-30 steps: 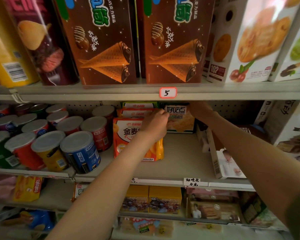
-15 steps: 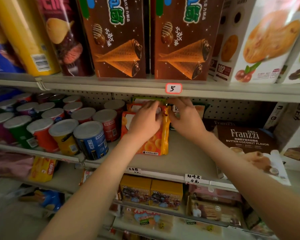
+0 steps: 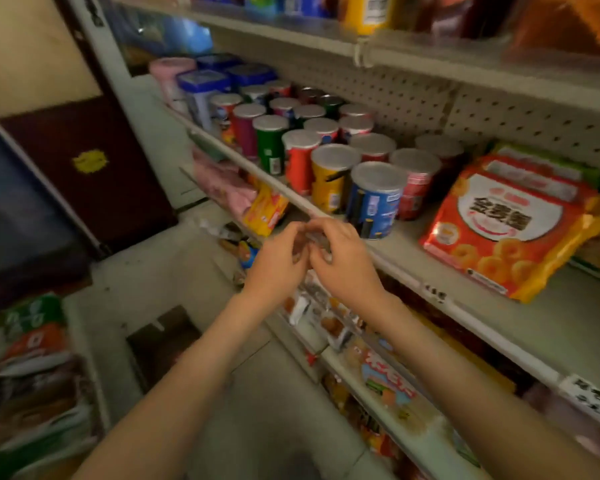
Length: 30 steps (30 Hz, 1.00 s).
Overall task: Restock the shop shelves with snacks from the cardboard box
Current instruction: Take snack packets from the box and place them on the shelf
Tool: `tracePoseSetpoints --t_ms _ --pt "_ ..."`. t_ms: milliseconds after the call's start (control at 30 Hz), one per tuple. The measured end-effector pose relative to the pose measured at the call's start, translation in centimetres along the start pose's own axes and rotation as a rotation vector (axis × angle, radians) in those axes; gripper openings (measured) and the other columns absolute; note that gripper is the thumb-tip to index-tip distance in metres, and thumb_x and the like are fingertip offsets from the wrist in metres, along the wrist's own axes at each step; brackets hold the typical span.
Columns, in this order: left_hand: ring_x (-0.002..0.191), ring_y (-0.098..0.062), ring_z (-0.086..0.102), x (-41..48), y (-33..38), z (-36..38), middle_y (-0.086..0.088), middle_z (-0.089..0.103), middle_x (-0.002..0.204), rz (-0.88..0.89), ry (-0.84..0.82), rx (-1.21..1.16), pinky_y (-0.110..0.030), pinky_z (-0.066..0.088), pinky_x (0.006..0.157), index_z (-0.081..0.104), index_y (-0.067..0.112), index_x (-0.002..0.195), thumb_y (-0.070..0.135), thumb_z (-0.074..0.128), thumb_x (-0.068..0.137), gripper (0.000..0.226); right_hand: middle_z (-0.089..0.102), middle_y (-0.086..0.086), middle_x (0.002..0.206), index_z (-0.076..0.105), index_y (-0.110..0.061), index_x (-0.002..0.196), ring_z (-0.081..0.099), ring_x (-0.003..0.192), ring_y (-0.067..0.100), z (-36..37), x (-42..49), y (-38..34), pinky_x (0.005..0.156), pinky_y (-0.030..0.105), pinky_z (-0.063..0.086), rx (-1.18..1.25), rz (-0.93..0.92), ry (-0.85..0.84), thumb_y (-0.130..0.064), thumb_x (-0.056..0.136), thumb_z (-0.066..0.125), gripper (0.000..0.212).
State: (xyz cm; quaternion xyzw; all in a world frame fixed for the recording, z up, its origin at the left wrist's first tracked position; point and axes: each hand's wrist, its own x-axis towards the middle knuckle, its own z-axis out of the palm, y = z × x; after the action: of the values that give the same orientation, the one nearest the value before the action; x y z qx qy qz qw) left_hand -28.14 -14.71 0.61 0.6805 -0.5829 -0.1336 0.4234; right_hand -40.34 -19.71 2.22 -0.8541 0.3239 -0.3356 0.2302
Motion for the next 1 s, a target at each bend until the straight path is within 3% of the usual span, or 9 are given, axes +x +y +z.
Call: tracePoseSetpoints --t_ms 67,167,267,433,533,633,767,867,1000 --pt "0.088 -0.020 0.065 -0.8 -4.0 -1.5 -0.006 0.069 0.098 -0.162 -0.003 0.019 -0.032 0.051 0.080 0.056 0.011 0.119 0.007 0.057 0.087 0.033 0.060 0.011 0.113 0.059 -0.007 0.114 0.054 0.109 0.026 4.1 1.2 -0.6 0.097 0.031 0.039 0.064 0.034 -0.162 -0.007 0.082 0.057 0.032" --pt "0.095 -0.029 0.065 -1.5 -11.0 -3.4 -0.014 0.068 0.104 -0.424 -0.006 -0.011 -0.032 0.047 0.081 0.052 0.007 0.124 0.008 0.058 0.088 0.036 0.056 0.014 0.123 0.053 -0.005 0.124 0.052 0.116 0.026 11.1 3.6 -1.2 0.096 0.030 0.038 0.105 0.110 -0.387 -0.006 0.086 0.058 0.039" --pt "0.101 -0.029 0.062 -1.7 -17.6 -5.4 -0.013 0.066 0.108 -0.649 -0.027 -0.034 -0.029 0.044 0.080 0.047 0.007 0.127 0.015 0.056 0.092 0.036 0.053 0.014 0.128 0.048 -0.003 0.129 0.053 0.117 0.026 18.0 6.4 -0.6 0.090 0.019 0.035 0.096 0.146 -0.538 -0.008 0.087 0.058 0.044" --pt "0.103 -0.027 0.061 -2.0 -31.6 -9.4 -0.007 0.066 0.106 -0.945 -0.054 -0.011 -0.037 0.049 0.090 0.047 0.015 0.126 0.028 0.053 0.092 0.036 0.056 0.015 0.121 0.049 -0.004 0.128 0.057 0.106 0.025 31.8 12.2 0.1 0.080 0.019 0.037 0.060 0.265 -0.749 -0.010 0.085 0.061 0.045" --pt "0.097 -0.022 0.061 -2.2 -38.6 -11.3 -0.004 0.064 0.104 -1.080 -0.061 -0.001 -0.032 0.049 0.086 0.048 0.016 0.118 0.028 0.050 0.095 0.026 0.056 0.015 0.121 0.048 -0.005 0.129 0.056 0.108 0.025 40.1 14.3 0.9 0.088 0.025 0.041 0.048 0.337 -0.870 -0.012 0.085 0.062 0.046" --pt "0.102 -0.021 0.060 -2.5 -45.2 -11.9 -0.007 0.063 0.115 -1.185 -0.079 0.004 -0.033 0.048 0.083 0.049 0.014 0.124 0.029 0.046 0.098 0.030 0.054 0.012 0.127 0.046 -0.007 0.132 0.054 0.113 0.022 47.0 15.3 2.2 0.090 0.024 0.040 0.030 0.404 -0.964 -0.013 0.088 0.060 0.047" --pt "0.102 -0.019 0.058 -4.7 -56.0 -9.3 -0.006 0.062 0.120 -1.380 -0.013 -0.085 -0.026 0.044 0.078 0.051 0.014 0.125 0.028 0.045 0.098 0.030 0.052 0.010 0.129 0.044 -0.008 0.132 0.052 0.116 0.022 58.1 14.2 6.3 0.093 0.027 0.041 0.034 0.533 -1.065 -0.013 0.088 0.060 0.048" --pt "0.100 -0.026 0.062 -7.8 -64.8 -4.7 -0.010 0.064 0.116 -1.528 0.076 -0.174 -0.036 0.052 0.084 0.055 0.016 0.113 0.024 0.049 0.096 0.020 0.053 -0.001 0.111 0.048 -0.007 0.127 0.052 0.100 0.014 66.7 11.4 10.9 0.081 0.024 0.041 0.085 0.613 -1.110 -0.013 0.090 0.058 0.039" --pt "0.088 -0.025 0.058 -12.2 -72.7 1.3 -0.009 0.061 0.109 -1.681 0.189 -0.273 -0.031 0.045 0.065 0.054 0.013 0.119 0.018 0.045 0.097 0.024 0.059 0.002 0.119 0.048 -0.014 0.124 0.057 0.103 0.017 75.8 6.2 16.0 0.085 0.030 0.049 0.149 0.766 -1.128 -0.015 0.087 0.061 0.040"
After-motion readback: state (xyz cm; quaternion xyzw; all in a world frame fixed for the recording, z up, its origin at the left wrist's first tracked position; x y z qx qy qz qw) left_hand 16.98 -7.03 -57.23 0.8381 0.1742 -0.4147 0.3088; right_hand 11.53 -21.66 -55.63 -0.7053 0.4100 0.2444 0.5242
